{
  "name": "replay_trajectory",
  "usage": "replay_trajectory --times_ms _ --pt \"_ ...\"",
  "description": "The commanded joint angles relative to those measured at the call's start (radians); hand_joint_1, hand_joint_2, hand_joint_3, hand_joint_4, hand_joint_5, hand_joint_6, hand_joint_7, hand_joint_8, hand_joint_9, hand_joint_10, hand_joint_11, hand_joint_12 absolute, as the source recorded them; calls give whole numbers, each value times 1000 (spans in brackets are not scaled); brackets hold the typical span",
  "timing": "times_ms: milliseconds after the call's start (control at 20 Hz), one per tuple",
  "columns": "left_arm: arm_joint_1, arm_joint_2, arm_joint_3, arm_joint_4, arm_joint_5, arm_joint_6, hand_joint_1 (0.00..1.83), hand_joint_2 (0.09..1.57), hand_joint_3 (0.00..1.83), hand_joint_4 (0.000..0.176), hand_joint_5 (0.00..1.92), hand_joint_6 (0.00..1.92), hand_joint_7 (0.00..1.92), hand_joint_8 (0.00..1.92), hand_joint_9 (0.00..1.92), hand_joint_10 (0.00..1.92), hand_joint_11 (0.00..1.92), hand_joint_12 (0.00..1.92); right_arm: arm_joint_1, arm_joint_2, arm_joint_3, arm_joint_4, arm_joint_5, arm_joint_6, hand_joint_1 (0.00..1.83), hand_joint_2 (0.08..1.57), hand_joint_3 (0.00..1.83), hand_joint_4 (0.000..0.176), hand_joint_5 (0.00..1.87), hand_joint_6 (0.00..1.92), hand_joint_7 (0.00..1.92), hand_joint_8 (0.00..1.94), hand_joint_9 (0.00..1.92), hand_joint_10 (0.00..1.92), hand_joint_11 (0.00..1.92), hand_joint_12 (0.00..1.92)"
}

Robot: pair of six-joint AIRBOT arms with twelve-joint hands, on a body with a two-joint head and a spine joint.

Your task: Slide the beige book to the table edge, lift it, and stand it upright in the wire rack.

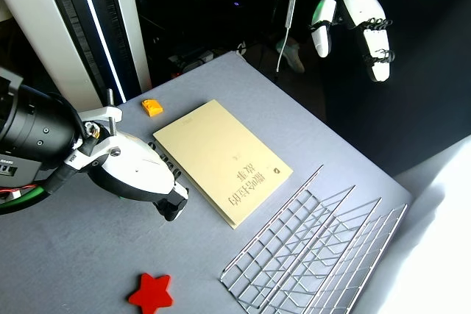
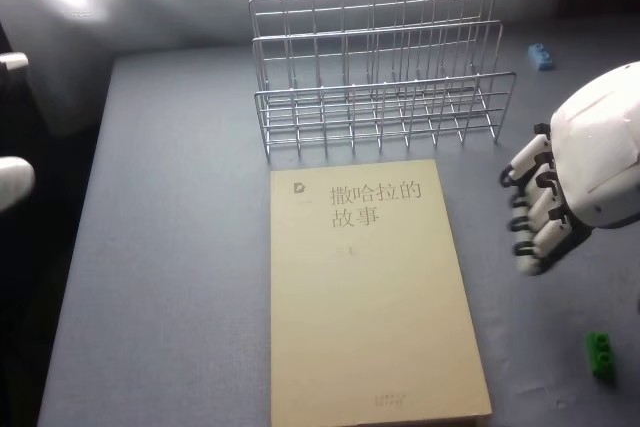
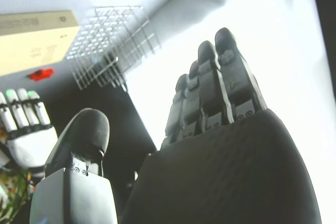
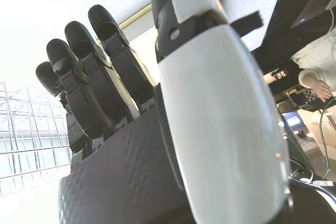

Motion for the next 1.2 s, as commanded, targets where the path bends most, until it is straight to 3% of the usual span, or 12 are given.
replay_trajectory --times_ms 0,150,300,400,550,750,800,950,1150 --pt "-11 11 3 -18 -116 0 288 1088 8 0 157 4 148 4 120 4 0 369 18 8 -4 28 -27 5 137 1024 19 0 190 5 210 3 204 12 0 644" --pt "-9 11 1 -18 -116 4 309 1088 1 0 148 3 139 0 121 4 0 324 16 8 -4 28 -28 7 137 1043 4 0 236 7 252 5 260 12 0 754" --pt "-9 13 3 -18 -110 3 302 1099 1 0 155 1 136 1 116 2 0 327 12 8 -4 28 -31 19 178 1047 2 0 213 2 230 1 242 2 0 635" --pt "-9 18 3 -18 -93 1 309 1102 2 0 165 1 149 2 131 3 0 361 7 8 -5 28 -32 18 180 1040 0 0 226 5 239 3 251 4 0 673" --pt "-10 33 4 -18 -14 -4 358 1083 0 0 180 5 152 2 117 0 0 352 -13 6 -4 27 -37 29 174 1029 0 0 259 8 270 6 275 7 0 751" --pt "-5 62 0 -24 95 -47 297 1089 1 0 170 0 139 2 98 2 0 328 -33 -21 9 20 -44 47 170 1029 0 0 254 2 244 0 249 0 0 657" --pt "11 66 -2 -35 95 -69 291 1093 2 0 172 0 138 1 93 1 0 304 -36 -31 13 19 -45 48 154 1030 0 0 262 3 254 2 252 1 0 679" --pt "29 69 -17 -178 61 -93 328 1086 0 0 192 2 150 1 104 1 0 301 -52 -50 14 18 -57 67 164 1026 0 0 259 0 256 0 267 3 0 729" --pt "37 69 -22 -223 21 -196 305 1057 0 0 150 0 118 2 77 2 0 285 -73 -83 19 14 -75 72 183 1041 4 0 236 0 250 0 256 0 0 745"
